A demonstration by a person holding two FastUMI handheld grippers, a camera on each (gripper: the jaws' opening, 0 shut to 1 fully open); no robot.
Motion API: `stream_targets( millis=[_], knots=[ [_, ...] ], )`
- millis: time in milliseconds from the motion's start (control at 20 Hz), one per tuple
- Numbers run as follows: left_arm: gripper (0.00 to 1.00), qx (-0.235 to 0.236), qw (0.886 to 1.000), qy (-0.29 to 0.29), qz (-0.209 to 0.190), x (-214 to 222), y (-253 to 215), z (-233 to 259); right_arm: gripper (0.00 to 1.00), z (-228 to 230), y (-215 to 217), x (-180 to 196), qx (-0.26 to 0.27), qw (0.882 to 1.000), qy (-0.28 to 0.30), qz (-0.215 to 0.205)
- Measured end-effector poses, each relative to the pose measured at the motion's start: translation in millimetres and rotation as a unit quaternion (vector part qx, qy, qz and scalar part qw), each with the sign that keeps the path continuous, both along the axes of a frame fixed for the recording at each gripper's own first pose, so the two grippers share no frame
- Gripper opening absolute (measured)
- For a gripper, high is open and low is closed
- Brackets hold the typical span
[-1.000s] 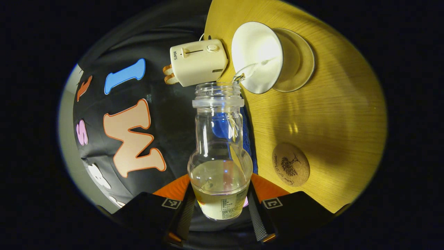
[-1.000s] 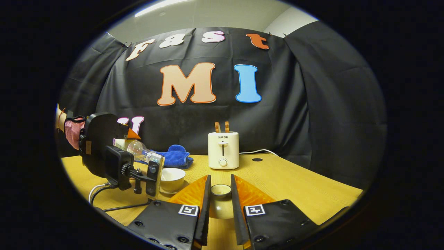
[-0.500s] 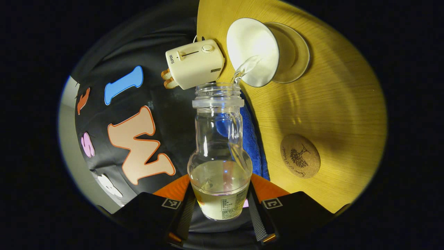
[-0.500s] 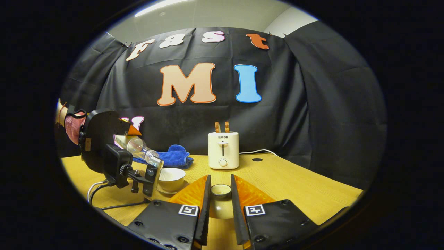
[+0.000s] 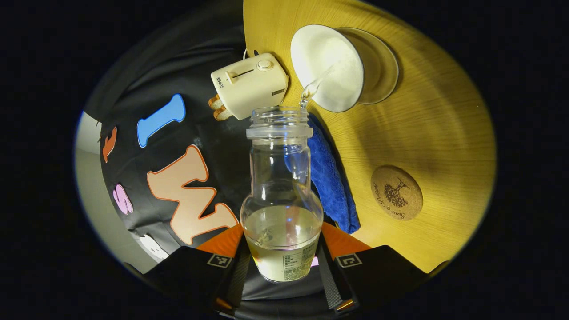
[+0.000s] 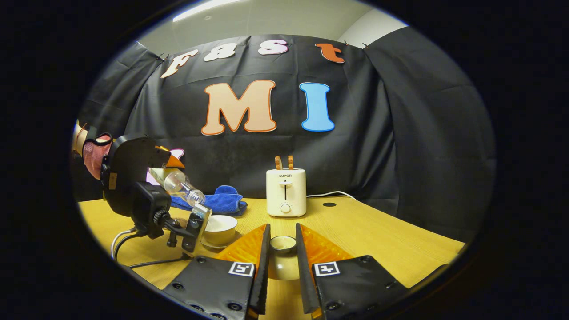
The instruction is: Open the teacup lid with one hand, grasp the water bottle and pour water into the teacup with the other hand; after pouring, place the water bottle on the coaster and then close the teacup lid.
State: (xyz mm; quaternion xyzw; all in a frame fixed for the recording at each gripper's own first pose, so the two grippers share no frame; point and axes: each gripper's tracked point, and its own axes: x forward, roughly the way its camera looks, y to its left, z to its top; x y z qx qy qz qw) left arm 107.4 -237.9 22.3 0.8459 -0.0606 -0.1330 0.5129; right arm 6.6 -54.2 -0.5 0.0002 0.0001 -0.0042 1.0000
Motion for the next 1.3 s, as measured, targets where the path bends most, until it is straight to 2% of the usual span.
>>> stream_targets(
  millis=[350,500,700,850,950,1050,1150,1300],
  knots=[
    [0.69,0.022,0.999,-0.025,-0.013,-0.7,-4.3,4.2,0.34,0.0,0.1,0.1,0.000,1.000,0.000,0.000],
    [0.69,0.014,1.000,-0.023,-0.015,-1.9,-4.1,3.4,0.34,-0.8,-0.1,-0.4,0.000,1.000,0.000,0.000],
    [0.69,-0.025,1.000,-0.002,-0.008,2.3,-2.6,-1.3,0.34,-0.4,0.0,-0.4,0.000,1.000,0.000,0.000],
    [0.68,-0.117,0.992,0.052,0.001,9.0,2.4,-16.7,0.34,0.2,0.5,0.2,0.000,1.000,0.000,0.000],
    [0.69,-0.207,0.974,0.089,0.011,13.4,1.2,-29.9,0.34,0.1,0.2,0.2,0.000,1.000,-0.001,0.000],
    [0.68,-0.291,0.951,0.106,0.012,7.0,-2.0,-38.7,0.34,-0.7,0.2,0.3,0.000,1.000,0.000,0.000],
    [0.66,-0.391,0.911,0.129,0.019,4.3,-0.9,-38.4,0.34,0.0,0.6,0.2,0.000,1.000,0.000,0.000],
    [0.68,-0.515,0.840,0.165,0.036,-2.3,-1.5,-36.4,0.34,-0.3,0.4,-0.3,0.000,1.000,0.001,0.000]
  ],
)
